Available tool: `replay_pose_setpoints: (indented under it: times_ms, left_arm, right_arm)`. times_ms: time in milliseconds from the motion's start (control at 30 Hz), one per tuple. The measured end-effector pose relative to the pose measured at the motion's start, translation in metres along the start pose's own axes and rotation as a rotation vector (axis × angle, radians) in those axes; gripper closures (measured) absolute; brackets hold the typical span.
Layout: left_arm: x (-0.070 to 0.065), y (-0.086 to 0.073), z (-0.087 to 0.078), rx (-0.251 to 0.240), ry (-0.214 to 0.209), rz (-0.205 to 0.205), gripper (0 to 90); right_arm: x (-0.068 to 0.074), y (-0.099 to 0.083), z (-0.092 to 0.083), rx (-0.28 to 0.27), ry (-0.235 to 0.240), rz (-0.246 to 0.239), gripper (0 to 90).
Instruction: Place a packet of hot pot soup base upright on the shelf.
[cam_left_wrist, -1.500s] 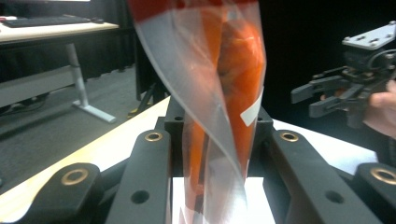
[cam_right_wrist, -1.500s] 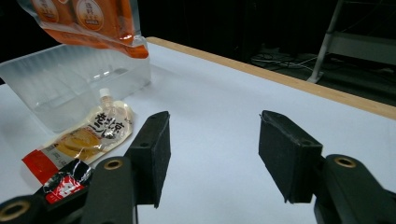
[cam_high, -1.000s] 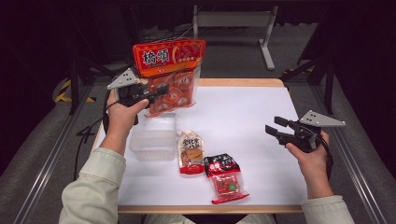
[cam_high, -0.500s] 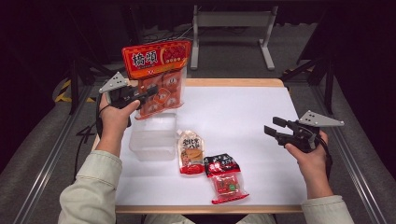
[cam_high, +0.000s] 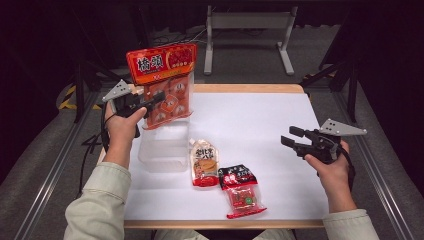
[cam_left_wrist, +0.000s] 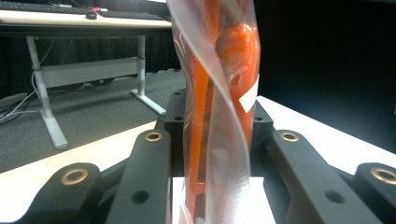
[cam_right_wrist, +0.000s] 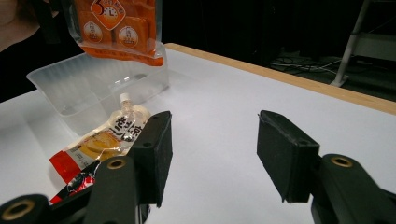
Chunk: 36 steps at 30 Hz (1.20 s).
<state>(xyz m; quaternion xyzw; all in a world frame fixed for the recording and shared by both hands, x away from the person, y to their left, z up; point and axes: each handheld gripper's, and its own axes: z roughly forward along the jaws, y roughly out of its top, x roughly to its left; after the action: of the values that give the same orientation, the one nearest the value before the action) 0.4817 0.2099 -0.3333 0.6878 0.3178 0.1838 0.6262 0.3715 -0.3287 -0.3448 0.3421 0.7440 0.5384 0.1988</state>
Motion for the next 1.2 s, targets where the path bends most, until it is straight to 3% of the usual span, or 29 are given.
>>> replay_pose_setpoints:
  times_ms: [167,200,367,600,1000,1200]
  left_arm:
    - [0.0,-0.009,0.001,0.015,0.0,-0.001,70.3]
    - [0.002,-0.015,0.001,0.01,-0.003,-0.025,70.3]
    - [0.005,-0.025,-0.001,0.012,0.03,-0.035,70.3]
    - [0.003,-0.031,-0.003,0.019,0.059,-0.006,70.1]
    - [0.006,-0.037,-0.006,0.038,0.085,-0.048,70.1]
    - [0.003,-0.038,-0.008,0.04,0.113,-0.032,70.1]
  right_arm:
    - [0.0,0.0,0.0,-0.005,0.013,0.004,46.5]
    - [0.0,0.0,-0.001,-0.009,0.019,0.005,46.5]
    - [0.001,0.0,0.001,-0.006,0.028,0.003,46.4]
    - [0.004,0.0,0.003,-0.005,0.045,-0.004,46.3]
    - [0.006,0.0,0.005,0.0,0.062,-0.013,46.0]
    - [0.007,0.0,0.006,0.0,0.067,-0.014,45.9]
